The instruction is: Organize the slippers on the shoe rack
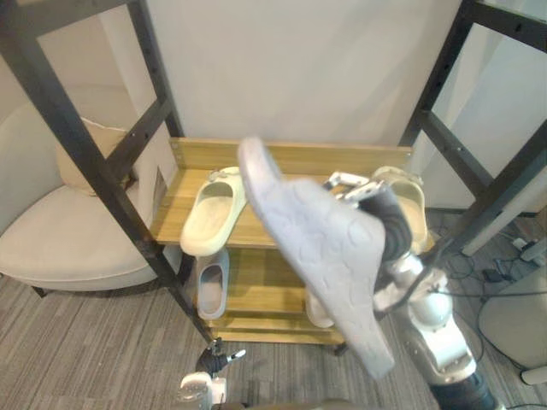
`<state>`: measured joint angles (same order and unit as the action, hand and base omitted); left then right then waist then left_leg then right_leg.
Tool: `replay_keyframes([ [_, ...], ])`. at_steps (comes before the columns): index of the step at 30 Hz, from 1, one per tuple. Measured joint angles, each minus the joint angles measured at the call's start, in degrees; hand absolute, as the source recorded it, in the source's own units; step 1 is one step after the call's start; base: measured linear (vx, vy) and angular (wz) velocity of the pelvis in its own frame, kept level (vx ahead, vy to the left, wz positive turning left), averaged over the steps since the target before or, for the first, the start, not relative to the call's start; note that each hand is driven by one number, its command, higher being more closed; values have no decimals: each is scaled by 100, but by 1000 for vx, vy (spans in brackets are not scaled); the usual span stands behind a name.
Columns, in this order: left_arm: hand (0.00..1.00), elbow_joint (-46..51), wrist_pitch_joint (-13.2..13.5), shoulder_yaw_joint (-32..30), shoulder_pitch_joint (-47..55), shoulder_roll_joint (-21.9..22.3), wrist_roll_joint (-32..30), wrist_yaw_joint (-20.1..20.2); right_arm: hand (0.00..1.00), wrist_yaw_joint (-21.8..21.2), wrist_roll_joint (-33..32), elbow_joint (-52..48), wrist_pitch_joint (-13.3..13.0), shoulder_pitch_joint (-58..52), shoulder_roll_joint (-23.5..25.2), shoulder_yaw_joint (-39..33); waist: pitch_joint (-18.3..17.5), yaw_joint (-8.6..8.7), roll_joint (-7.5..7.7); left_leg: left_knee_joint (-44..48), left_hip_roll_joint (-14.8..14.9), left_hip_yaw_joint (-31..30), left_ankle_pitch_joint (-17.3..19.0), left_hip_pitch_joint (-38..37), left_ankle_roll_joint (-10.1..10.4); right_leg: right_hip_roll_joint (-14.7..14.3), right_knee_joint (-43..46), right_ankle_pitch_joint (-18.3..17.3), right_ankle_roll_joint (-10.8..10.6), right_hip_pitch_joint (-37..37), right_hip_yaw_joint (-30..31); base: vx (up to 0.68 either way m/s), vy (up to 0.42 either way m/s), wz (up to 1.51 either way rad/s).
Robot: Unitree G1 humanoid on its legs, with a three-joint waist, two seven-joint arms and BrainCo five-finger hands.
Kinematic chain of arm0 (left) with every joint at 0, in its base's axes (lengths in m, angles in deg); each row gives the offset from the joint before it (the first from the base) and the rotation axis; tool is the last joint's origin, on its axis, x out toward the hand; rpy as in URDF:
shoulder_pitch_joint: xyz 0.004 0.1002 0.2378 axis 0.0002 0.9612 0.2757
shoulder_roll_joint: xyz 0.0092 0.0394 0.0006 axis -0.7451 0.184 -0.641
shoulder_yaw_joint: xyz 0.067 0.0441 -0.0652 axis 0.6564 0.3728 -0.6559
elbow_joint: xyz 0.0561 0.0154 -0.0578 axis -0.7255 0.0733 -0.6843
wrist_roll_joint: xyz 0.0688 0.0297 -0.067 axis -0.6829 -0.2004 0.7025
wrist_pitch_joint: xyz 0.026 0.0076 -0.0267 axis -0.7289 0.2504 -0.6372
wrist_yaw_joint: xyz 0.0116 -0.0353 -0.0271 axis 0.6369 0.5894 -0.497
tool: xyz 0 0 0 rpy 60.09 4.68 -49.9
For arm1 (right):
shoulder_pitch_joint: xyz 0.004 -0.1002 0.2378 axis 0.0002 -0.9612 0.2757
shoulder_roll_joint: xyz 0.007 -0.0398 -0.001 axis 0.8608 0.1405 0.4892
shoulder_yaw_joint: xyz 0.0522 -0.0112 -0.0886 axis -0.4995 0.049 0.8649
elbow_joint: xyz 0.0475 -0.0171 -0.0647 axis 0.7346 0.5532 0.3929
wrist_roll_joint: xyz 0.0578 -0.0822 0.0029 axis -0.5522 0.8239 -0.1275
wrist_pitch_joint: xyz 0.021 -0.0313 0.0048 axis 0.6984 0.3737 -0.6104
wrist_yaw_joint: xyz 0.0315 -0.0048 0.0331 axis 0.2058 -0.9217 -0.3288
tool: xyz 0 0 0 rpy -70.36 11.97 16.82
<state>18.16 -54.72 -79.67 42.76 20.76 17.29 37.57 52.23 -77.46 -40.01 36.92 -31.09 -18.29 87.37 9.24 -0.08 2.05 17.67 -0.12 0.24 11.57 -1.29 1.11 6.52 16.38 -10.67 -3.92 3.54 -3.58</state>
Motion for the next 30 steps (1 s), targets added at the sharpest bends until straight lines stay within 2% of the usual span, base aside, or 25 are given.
replay_keyframes([
  [3, 0, -112, 4, 143, -97, -208, 9, -1, 100, -70, 82, 210, -3, 50, -164, 483, 279, -29, -38, 1273, 111, -10, 546, 689, 43, -50, 1226, -527, 47, -669, 56, -135, -32, 1],
  [4, 0, -115, 2, 144, -126, -218, 52, 2, 100, -69, 115, 247, -1, 66, -185, 502, 308, -29, -48, 1381, 117, -21, 593, 750, 36, -51, 1325, -576, 48, -724, 49, -199, -47, 8],
  [5, 0, -126, 17, 248, -308, -232, 71, -1, 100, -57, 279, 515, 9, 227, -317, 677, 506, -48, -85, 1950, 134, -64, 789, 1164, 65, -45, 1894, -811, 88, -1111, 45, -205, -26, 10],
  [9, 0, -125, 105, 498, -707, -268, 121, -2, 100, -41, 744, 1130, 82, 803, -531, 1133, 893, -67, -130, 2919, 163, -121, 1153, 1965, 100, -8, 2928, -1217, 96, -1929, 37, -168, 0, 5],
  [15, 0, -72, 138, 575, -1224, -302, 142, -54, 100, 69, 1360, 1685, 169, 1548, -848, 1354, 1283, -99, -184, 3955, 144, -239, 1367, 2980, 140, 99, 4037, -1528, 182, -2927, -83, -91, -21, 12],
  [18, 0, 151, 175, 615, -1516, -384, 246, -146, 100, 272, 1599, 1946, 203, 2190, -940, 1333, 1564, -112, -186, 4467, 134, -274, 1415, 3642, 180, 148, 4619, -1650, 240, -3579, -112, -70, -22, 10],
  [19, 0, 257, 189, 615, -1645, -407, 254, -199, 100, 385, 1661, 2065, 205, 2506, -1008, 1325, 1628, -110, -206, 4700, 144, -304, 1419, 4003, 178, 156, 4853, -1694, 270, -3915, -151, -34, 0, 11],
  [20, 0, 543, 265, 711, -1619, -415, 360, -95, 100, 513, 1789, 2140, 207, 2700, -1141, 1263, 1691, -171, -330, 4939, 156, -379, 1474, 4300, 194, 157, 5055, -1740, 299, -4183, -209, -34, 3, 12],
  [21, 0, 600, 286, 714, -1609, -391, 375, -96, 100, 536, 1817, 2181, 207, 2734, -1174, 1244, 1715, -194, -369, 4986, 157, -388, 1486, 4339, 189, 157, 5097, -1758, 302, -4210, -216, -26, 2, 10],
  [22, 0, 754, 352, 696, -1572, -315, 500, -95, 100, 663, 1868, 2394, 234, 2834, -1156, 1147, 1726, -279, -446, 5135, 142, -403, 1536, 4529, 176, 186, 5293, -1838, 303, -4410, -200, -10, -2, 7],
  [23, 0, 955, 382, 693, -1487, -279, 584, -88, 100, 768, 1912, 2526, 254, 2942, -1121, 1100, 1741, -350, -459, 5242, 131, -402, 1561, 4693, 175, 206, 5430, -1881, 299, -4582, -207, -12, -3, 8],
  [30, 0, 1827, 545, 287, -975, -300, 751, 40, 100, 1231, 2301, 2660, 276, 3202, -1044, 581, 1749, -428, -491, 5694, 84, -537, 1607, 5339, 257, 239, 5940, -2048, 318, -5199, -267, -10, -2, 5],
])
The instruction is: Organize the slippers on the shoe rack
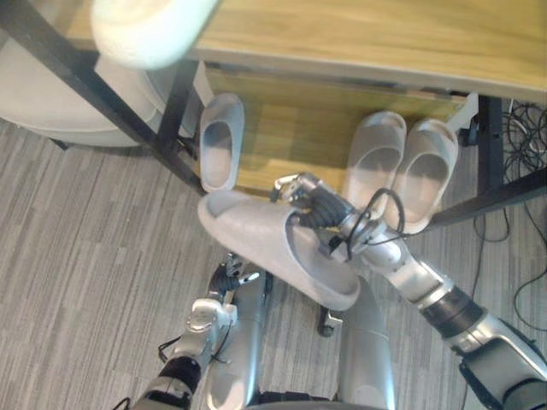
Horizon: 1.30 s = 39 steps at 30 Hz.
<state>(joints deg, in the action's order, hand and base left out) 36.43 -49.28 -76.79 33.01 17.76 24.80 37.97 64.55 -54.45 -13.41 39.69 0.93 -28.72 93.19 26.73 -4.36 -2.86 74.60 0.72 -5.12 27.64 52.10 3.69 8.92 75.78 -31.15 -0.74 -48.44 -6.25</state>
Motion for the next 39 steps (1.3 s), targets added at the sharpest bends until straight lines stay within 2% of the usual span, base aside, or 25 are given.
replay_keyframes([
  [4, 0, 464, 36, -114, 221, 25, 61, 107, 100, 232, 230, 258, 133, 85, 59, -351, 4, -93, 8, 283, -14, -49, 46, 309, 30, 2, 289, -78, 16, -289, -2, 0, 0, 0],
  [5, 0, 567, 34, -301, 304, 21, 49, 98, 100, 324, 292, 263, 192, 119, 124, -468, 8, -124, 20, 372, -18, -51, 59, 427, 30, 2, 395, -93, 18, -412, 12, 0, 0, 0],
  [6, 0, 410, -2, -488, 252, 9, -28, -56, 100, 354, 363, 263, 199, 137, 209, -547, 25, -123, 61, 410, -19, -42, 59, 486, 32, 8, 453, -106, 26, -478, 24, 0, 0, 0],
  [7, 0, -52, -127, -790, 37, -26, -76, -331, 100, 422, 445, 268, 209, 235, 386, -635, 104, -89, 219, 485, -20, -28, 57, 593, 38, 10, 572, -134, 36, -618, 55, -31, -37, 0],
  [8, 0, -549, -366, -1006, -185, -238, -76, -581, 100, 506, 453, 264, 239, 434, 603, -691, 237, -39, 454, 624, -4, -54, 59, 773, 63, 10, 737, -166, 93, -811, 40, -44, -59, -1],
  [9, 0, -635, -440, -1028, -221, -290, -77, -627, 100, 526, 458, 263, 250, 484, 677, -754, 304, -16, 554, 690, 10, -92, 67, 861, 90, 10, 795, -178, 115, -881, 16, -49, -57, 1],
  [10, 0, -725, -572, -1068, -306, -209, -78, -692, 100, 590, 522, 272, 354, 494, 839, -1061, 402, 0, 723, 927, 37, -239, 104, 1170, 166, 7, 973, -208, 176, -1094, -121, -43, -35, 6],
  [12, 0, -697, -618, -1178, -359, -170, -79, -696, 100, 667, 674, 274, 490, 496, 955, -1295, 422, -43, 765, 1081, 33, -299, 115, 1376, 188, 17, 1124, -237, 214, -1264, -169, -28, -26, 8],
  [16, 0, -411, -620, -1504, -340, 73, -79, -806, 100, 991, 833, 260, 714, 609, 1362, -1566, 428, -91, 767, 1255, -8, -213, 119, 1595, 192, 95, 1409, -323, 207, -1547, -56, -18, -47, 5],
  [23, 0, -28, -653, -1771, -350, 193, -69, -824, 100, 1642, 1105, 256, 1271, 917, 1909, -2435, 421, -164, 749, 1253, 189, -260, 75, 1856, 257, 105, 1417, -356, 277, -1712, -234, 12, -63, 6],
  [27, 0, 12, -680, -1836, -357, 246, -68, -827, 100, 1944, 1104, 283, 1475, 1220, 2080, -2664, 422, -181, 726, 1252, 193, -252, 41, 1896, 324, 107, 1427, -349, 316, -1748, -230, 26, -29, 2],
  [31, 0, 44, -684, -1841, -363, 269, -67, -894, 100, 2151, 1091, 560, 1563, 1498, 2264, -2899, 402, -205, 676, 1251, 219, -242, 41, 1889, 323, 104, 1429, -355, 320, -1747, -234, 16, -39, -1],
  [34, 0, 50, -684, -1841, -379, 318, -66, -931, 100, 2162, 1063, 743, 1627, 1580, 2264, -3013, 359, -229, 590, 1251, 226, -243, 41, 1884, 323, 104, 1429, -369, 293, -1744, -238, -13, -23, -1],
  [39, 0, 52, -679, -1838, -391, 505, -50, -939, 100, 2165, 861, 1157, 1668, 1840, 2253, -3080, 180, -257, 266, 1251, 235, -258, 40, 1886, 319, 101, 1428, -366, 302, -1740, -257, -15, -31, -1],
])
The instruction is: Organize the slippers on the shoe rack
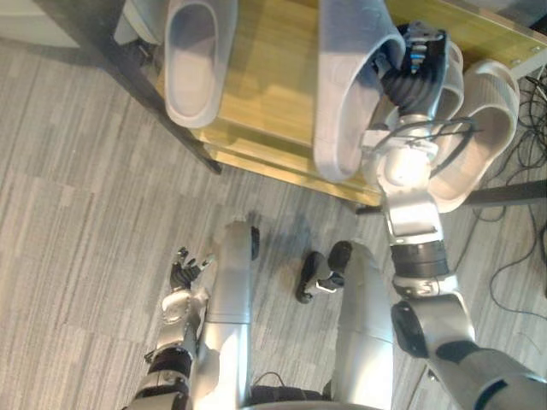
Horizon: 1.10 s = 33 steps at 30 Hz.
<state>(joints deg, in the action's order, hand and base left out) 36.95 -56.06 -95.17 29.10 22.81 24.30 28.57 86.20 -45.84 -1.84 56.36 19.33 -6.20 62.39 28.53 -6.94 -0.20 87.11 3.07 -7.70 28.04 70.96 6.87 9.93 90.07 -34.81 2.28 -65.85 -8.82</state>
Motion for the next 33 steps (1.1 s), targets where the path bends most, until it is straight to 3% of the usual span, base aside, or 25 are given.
replay_keyframes([
  [3, 0, 1, 10, 6, 0, 80, 129, -7, 100, -19, -96, 354, 26, 266, 0, 25, -89, -25, -122, -17, 8, -15, -7, -2, 14, -3, 0, -7, 16, -1, -20, -3, -44, 1],
  [23, 0, -170, 74, 306, -110, 95, 557, -111, 100, -310, -551, 2947, 26, 1861, 33, 764, -315, -235, -103, -117, -25, -193, -76, 4, 146, 64, -90, -32, 114, 117, -250, 6, -42, 3],
  [24, 0, -181, 74, 307, -114, 95, 558, -110, 0, -306, -598, 3068, 26, 1933, 38, 793, -316, -234, -103, -126, -30, -195, -78, 4, 149, 70, -97, -33, 115, 120, -254, 8, -32, 2],
  [33, 0, -255, 78, 340, -143, 82, 671, -129, 0, -91, -928, 3606, 43, 2180, 56, 795, -326, -237, -93, -197, -55, -195, -97, 5, 164, 92, -137, -30, 125, 122, -266, 12, -33, 3],
])
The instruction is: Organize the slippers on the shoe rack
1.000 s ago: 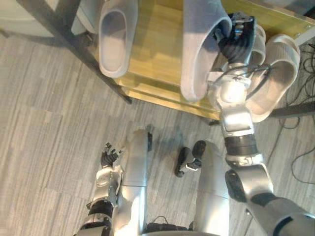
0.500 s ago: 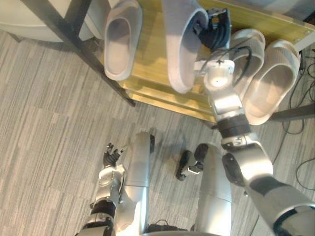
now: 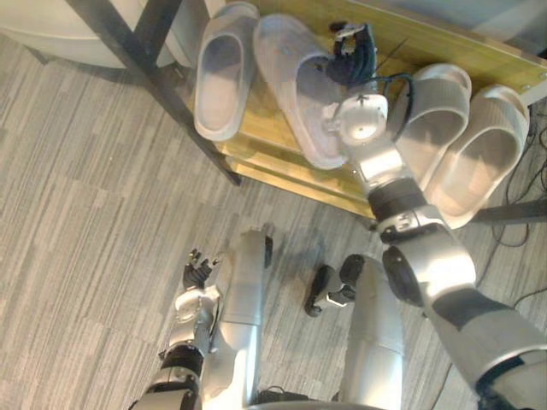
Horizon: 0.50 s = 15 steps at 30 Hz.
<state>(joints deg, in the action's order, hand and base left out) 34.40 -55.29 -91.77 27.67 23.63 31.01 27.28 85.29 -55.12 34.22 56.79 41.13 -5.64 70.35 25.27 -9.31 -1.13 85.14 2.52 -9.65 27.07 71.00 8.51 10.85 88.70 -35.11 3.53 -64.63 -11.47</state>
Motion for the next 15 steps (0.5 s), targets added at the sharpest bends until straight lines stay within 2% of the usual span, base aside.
replay_keyframes([
  [7, 0, -36, 0, 18, 4, -26, 7, -108, 0, 99, -238, 0, 1, 0, 39, -26, -57, 7, 53, -5, 5, 8, -2, -10, 4, 0, -1, -4, -9, 0, 7, 2, -20, 0],
  [11, 0, -59, 2, 21, 26, -67, 7, -107, 0, 95, -408, -6, -7, 0, 176, -19, -143, 24, 165, -44, 8, 54, -3, -58, 5, 1, -14, -4, -10, 6, 52, 6, -36, -1],
  [15, 0, -59, 4, 21, 15, -67, 7, -105, 0, 76, -418, -33, -19, -1, 216, -19, -148, 34, 175, -77, 27, 65, -6, -120, -3, -3, -73, -5, -13, 73, 47, 0, 0, 0],
])
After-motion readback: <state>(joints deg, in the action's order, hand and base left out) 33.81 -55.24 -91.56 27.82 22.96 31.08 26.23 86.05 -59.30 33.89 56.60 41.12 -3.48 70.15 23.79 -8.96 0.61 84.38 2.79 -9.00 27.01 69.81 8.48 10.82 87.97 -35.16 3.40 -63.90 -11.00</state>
